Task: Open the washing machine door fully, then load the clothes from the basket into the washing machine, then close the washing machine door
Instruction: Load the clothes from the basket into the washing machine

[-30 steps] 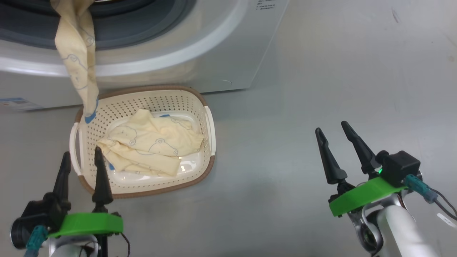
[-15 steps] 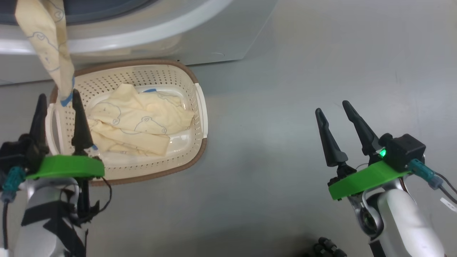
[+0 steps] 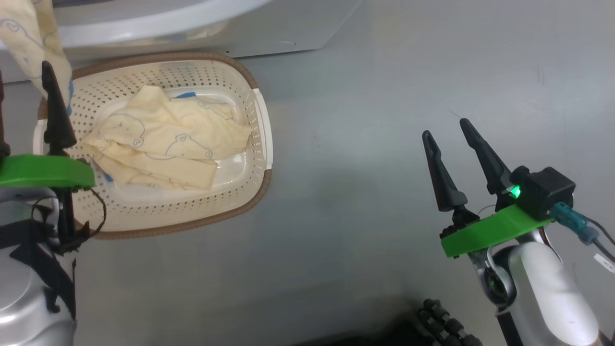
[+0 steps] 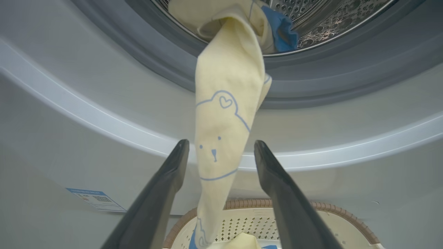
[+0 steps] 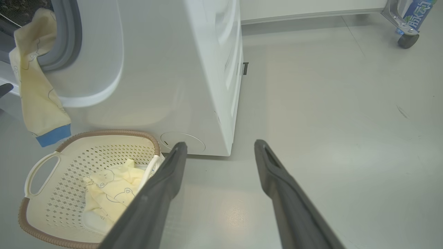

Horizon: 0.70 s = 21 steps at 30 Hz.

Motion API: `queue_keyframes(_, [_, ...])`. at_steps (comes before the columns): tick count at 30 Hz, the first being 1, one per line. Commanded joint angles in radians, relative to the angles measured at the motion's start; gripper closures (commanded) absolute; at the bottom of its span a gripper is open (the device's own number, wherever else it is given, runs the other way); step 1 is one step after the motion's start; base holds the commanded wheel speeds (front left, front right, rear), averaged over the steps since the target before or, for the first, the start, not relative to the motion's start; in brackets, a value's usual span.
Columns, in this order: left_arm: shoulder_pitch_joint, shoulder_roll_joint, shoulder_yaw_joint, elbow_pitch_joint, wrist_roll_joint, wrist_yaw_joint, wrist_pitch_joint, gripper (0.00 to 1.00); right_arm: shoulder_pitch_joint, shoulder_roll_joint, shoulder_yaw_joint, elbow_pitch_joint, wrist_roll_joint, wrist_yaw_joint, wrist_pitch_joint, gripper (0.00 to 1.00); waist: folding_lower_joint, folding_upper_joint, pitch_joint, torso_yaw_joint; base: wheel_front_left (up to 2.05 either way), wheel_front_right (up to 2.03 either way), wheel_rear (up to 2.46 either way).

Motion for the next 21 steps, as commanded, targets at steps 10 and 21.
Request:
queue_keyframes(10, [-0.083, 0.077, 0.004, 0.017, 0.020, -0.006, -0.010, 0.00, -0.011, -0.008, 0.029, -0.038, -0.010, 0.004, -0.007, 0.00, -0.0001, 0.0000, 0.070, -0.002, 0.00, 0.00, 0.00])
queue_keyframes(21, [-0.165, 0.108, -0.019, 0.033, 0.030, -0.006, -0.010, 0.00, -0.027, -0.016, 0.033, -0.044, -0.014, 0.004, -0.007, 0.00, -0.0001, 0.0000, 0.120, 0.000, 0.00, 0.00, 0.00])
